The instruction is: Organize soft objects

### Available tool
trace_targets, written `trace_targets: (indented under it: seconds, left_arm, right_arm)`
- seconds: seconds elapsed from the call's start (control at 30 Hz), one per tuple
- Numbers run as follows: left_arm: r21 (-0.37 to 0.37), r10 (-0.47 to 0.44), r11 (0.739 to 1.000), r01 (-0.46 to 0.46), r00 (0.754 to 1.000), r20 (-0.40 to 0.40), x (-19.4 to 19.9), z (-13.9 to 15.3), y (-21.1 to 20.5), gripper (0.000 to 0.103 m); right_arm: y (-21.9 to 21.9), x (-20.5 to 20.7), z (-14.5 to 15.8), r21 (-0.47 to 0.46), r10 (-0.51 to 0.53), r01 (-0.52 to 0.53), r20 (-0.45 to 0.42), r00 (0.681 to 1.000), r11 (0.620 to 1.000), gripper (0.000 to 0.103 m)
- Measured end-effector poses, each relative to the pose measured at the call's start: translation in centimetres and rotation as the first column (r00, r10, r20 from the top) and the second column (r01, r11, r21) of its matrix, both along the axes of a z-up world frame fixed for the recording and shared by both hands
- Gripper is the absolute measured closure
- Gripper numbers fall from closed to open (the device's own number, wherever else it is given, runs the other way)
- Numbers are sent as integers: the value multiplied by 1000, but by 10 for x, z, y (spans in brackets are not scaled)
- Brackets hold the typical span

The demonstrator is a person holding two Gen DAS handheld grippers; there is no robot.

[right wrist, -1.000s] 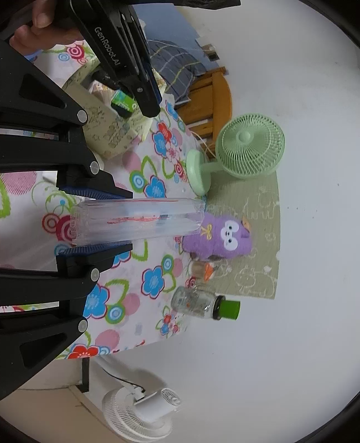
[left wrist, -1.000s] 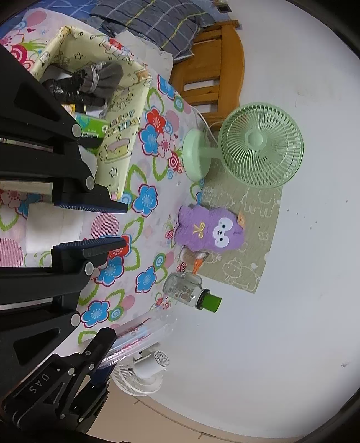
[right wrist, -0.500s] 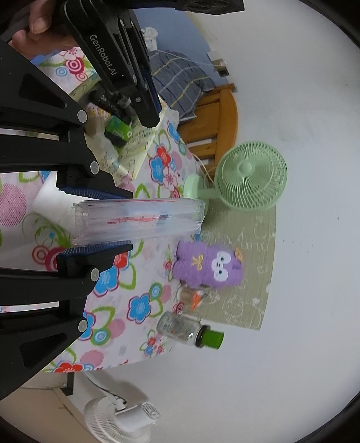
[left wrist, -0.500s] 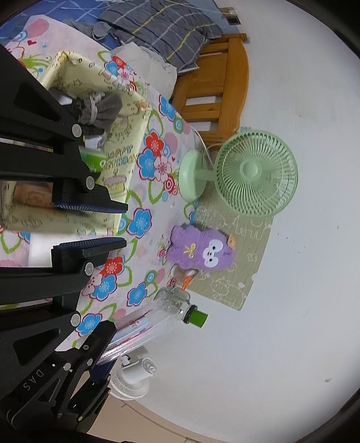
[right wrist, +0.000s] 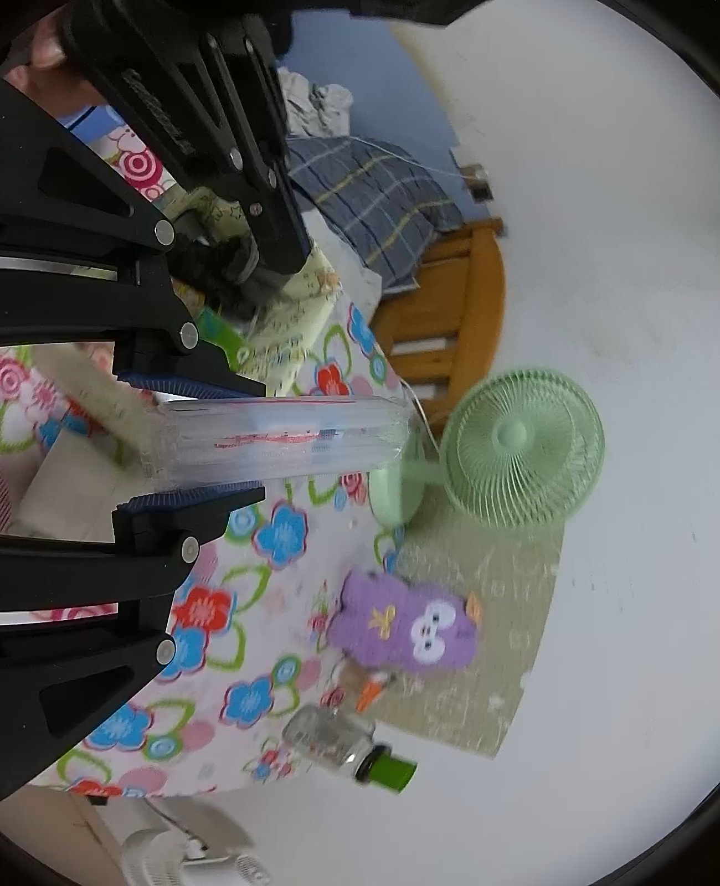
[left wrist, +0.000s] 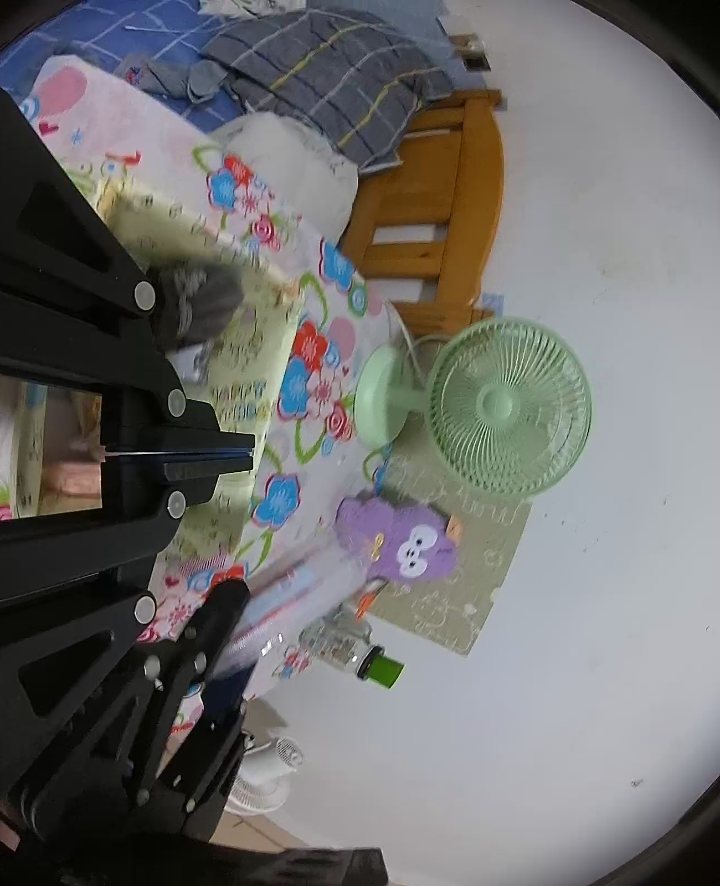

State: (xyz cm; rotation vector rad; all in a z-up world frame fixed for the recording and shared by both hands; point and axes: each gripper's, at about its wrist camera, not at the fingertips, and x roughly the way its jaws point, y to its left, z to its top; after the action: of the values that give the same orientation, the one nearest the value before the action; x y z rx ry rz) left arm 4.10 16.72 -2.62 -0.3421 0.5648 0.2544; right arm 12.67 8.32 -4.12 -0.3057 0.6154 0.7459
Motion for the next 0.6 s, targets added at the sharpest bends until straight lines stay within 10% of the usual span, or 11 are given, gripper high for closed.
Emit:
trace_targets:
  seconds: [0.33, 0.47, 0.6]
  left_arm:
    - [9, 78, 997, -78, 997, 8, -20, -1, 31, 103]
    - [13, 89, 996, -90, 996, 18, -24, -2, 35, 103]
    - [16, 107, 994, -107, 994, 27, -26, 0, 36, 77]
  right_arm:
    - [44, -3, -16, -43, 82, -83, -29, 996, 996, 68]
    - [46, -4, -18, -42, 69, -69, -8, 998, 997, 23]
    - [35, 0, -13, -4, 45, -45, -6, 999, 999, 22]
